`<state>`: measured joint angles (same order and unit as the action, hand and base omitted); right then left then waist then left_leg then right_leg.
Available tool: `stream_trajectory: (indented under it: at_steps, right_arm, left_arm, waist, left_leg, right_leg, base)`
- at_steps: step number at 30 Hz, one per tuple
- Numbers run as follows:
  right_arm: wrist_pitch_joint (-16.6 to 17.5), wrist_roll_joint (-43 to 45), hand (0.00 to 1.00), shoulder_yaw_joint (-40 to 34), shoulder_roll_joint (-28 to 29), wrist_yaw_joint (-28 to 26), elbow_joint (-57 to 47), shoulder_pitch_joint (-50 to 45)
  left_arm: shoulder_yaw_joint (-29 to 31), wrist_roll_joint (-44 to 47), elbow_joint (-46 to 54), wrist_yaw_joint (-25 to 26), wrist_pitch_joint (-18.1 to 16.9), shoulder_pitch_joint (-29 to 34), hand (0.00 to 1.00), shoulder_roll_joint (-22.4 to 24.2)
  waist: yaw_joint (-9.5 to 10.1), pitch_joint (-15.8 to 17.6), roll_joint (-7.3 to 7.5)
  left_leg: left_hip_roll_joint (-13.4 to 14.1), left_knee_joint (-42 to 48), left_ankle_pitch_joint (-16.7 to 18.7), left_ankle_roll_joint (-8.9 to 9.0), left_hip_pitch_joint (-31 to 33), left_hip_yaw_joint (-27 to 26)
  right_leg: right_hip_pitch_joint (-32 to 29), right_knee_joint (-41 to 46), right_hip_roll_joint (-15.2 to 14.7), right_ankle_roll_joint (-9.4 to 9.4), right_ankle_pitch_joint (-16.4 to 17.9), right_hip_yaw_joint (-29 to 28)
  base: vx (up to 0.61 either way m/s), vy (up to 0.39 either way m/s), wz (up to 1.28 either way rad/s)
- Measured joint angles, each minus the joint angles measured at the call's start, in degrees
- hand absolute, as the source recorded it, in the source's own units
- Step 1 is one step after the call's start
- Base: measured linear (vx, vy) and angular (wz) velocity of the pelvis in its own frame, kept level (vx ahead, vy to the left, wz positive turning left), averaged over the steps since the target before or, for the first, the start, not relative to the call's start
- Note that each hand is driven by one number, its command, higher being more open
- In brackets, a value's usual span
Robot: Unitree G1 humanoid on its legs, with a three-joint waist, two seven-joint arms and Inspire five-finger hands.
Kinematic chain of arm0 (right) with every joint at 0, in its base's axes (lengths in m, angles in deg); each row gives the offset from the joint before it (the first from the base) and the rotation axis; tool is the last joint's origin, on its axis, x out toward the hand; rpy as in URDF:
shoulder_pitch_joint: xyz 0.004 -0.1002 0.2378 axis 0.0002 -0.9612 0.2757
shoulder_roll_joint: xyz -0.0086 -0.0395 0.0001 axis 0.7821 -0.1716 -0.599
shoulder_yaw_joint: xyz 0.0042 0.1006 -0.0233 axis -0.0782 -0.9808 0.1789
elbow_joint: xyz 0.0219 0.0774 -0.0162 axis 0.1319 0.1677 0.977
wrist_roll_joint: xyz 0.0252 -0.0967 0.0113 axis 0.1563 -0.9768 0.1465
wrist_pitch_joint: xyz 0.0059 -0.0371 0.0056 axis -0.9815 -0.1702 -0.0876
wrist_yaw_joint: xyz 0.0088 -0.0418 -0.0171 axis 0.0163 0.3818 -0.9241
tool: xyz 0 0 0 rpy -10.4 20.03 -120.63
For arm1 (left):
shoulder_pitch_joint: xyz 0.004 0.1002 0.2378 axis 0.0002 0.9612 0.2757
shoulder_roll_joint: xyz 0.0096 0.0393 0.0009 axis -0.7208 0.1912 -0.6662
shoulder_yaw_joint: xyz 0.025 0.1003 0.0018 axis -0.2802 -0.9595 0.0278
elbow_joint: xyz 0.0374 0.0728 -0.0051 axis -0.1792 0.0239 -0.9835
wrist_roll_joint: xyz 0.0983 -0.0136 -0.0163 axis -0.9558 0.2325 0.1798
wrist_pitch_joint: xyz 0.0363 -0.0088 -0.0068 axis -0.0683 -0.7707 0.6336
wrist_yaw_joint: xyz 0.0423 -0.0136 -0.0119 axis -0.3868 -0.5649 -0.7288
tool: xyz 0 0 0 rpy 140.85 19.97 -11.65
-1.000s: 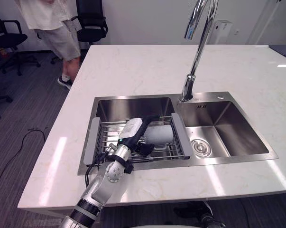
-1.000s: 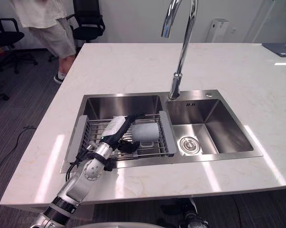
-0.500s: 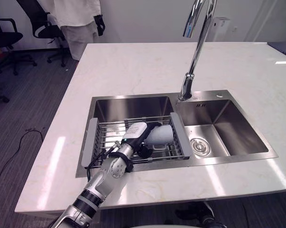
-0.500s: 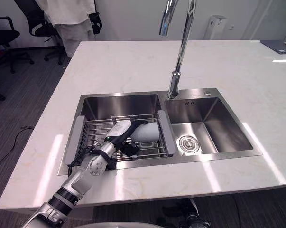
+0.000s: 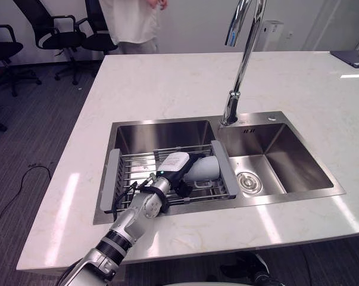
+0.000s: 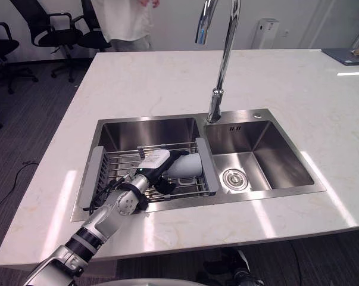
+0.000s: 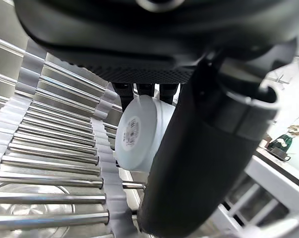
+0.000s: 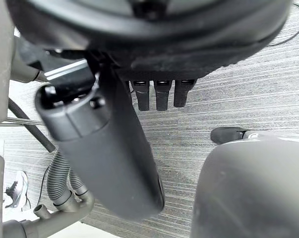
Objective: Walk over to the sink, pick up the cup, carry it to the dishwasher, place the cup inside the dishwasher, then close the dishwasher door
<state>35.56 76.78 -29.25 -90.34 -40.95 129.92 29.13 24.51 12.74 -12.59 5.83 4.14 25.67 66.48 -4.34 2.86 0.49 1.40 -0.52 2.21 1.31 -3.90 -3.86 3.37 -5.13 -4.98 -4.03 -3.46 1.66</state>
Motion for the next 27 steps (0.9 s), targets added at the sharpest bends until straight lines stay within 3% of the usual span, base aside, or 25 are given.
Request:
stream_trajectory:
  at_steps: [2,3,14,27]
  right_arm:
    - [-0.1,0.0,0.90,0.0,0.0,0.0,0.1,0.0]
    - [-0.2,0.0,0.90,0.0,0.0,-0.1,0.1,0.1]
    - [-0.7,0.0,0.90,-0.2,0.1,-0.4,0.7,0.4]
    - [-0.7,0.2,0.90,-1.0,0.3,-0.6,0.7,-0.1]
  left_arm:
    - [0.0,0.0,-0.9,0.0,0.3,-0.7,0.90,0.3]
    - [0.0,0.0,-1.5,0.0,0.7,-1.2,0.30,0.5]
    - [0.8,0.1,-5.1,-1.0,2.4,-3.7,0.30,0.4]
    - [2.5,8.3,-4.7,-0.4,3.0,-3.0,0.30,0.3]
  waist:
    - [-0.01,0.0,0.04]
    - [-0.11,0.0,0.05]
    - [-1.27,0.2,0.33]
    - [-1.28,0.7,0.36]
  left_leg:
    - [-0.1,-0.1,-0.1,-0.11,0.0,0.0]
    - [-0.1,-0.2,-0.1,-0.18,0.0,-0.1]
    - [-0.2,-0.7,-0.1,-0.23,-0.2,-0.9]
    - [-0.2,-0.8,-0.1,-0.23,-0.2,-0.9]
  right_leg:
    - [-0.1,0.0,-0.1,-0.08,-0.1,0.0]
    - [-0.1,0.0,-0.1,-0.13,-0.1,-0.1]
    - [-0.5,0.0,-0.2,-0.24,-0.2,-0.8]
    - [-0.6,0.2,-0.2,-0.28,-0.2,-0.9]
  base:
    - [-0.04,-0.013,0.00]
    - [0.00,0.000,0.00]
    - [-0.02,-0.009,-0.03]
    - [0.00,0.000,0.00]
